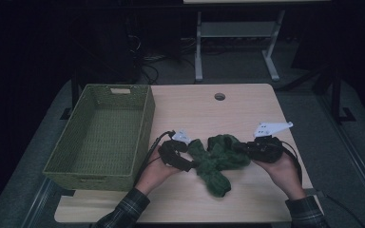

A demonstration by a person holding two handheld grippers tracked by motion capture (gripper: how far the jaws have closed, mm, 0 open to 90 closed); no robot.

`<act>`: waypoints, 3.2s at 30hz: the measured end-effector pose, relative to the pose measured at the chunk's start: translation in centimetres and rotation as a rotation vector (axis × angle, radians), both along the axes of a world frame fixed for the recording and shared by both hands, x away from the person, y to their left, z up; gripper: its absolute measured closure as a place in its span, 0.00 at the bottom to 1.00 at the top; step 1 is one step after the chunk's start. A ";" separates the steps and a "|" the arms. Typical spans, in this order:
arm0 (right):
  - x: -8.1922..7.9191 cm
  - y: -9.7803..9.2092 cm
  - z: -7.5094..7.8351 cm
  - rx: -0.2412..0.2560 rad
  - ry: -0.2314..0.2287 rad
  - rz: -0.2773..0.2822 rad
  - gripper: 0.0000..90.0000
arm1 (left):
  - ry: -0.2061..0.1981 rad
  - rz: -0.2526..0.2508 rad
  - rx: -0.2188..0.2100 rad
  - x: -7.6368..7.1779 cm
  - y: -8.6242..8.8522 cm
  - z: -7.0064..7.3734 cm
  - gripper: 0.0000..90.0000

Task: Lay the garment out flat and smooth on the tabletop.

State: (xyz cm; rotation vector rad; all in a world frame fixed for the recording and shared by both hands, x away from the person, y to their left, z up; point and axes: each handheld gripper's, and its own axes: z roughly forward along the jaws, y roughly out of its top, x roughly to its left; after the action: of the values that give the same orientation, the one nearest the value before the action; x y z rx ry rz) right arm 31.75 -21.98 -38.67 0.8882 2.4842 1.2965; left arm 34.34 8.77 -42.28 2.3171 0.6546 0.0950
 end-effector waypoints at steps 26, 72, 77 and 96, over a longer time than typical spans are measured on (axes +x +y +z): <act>-3.7 -1.7 -7.2 -0.111 0.132 -0.012 0.89 | 0.012 -0.031 0.016 -0.1 -0.8 -0.4 0.37; -0.4 -0.5 -3.4 -0.083 0.010 -0.127 1.00 | 0.039 -0.162 -0.061 8.2 -8.8 -1.6 0.93; -0.5 -1.1 -3.1 -0.061 0.006 -0.138 0.85 | 0.040 -0.151 -0.066 8.3 -8.1 -0.9 0.97; 0.8 2.7 -3.4 -0.096 -0.013 -0.171 0.90 | 0.008 -0.044 -0.064 6.5 -3.3 2.1 0.98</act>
State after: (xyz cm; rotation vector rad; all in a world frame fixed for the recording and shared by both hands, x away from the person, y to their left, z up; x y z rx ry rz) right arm 32.54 -19.24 -42.11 1.0385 2.3783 1.1156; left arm 40.89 5.50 -40.22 2.2700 0.6013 0.0438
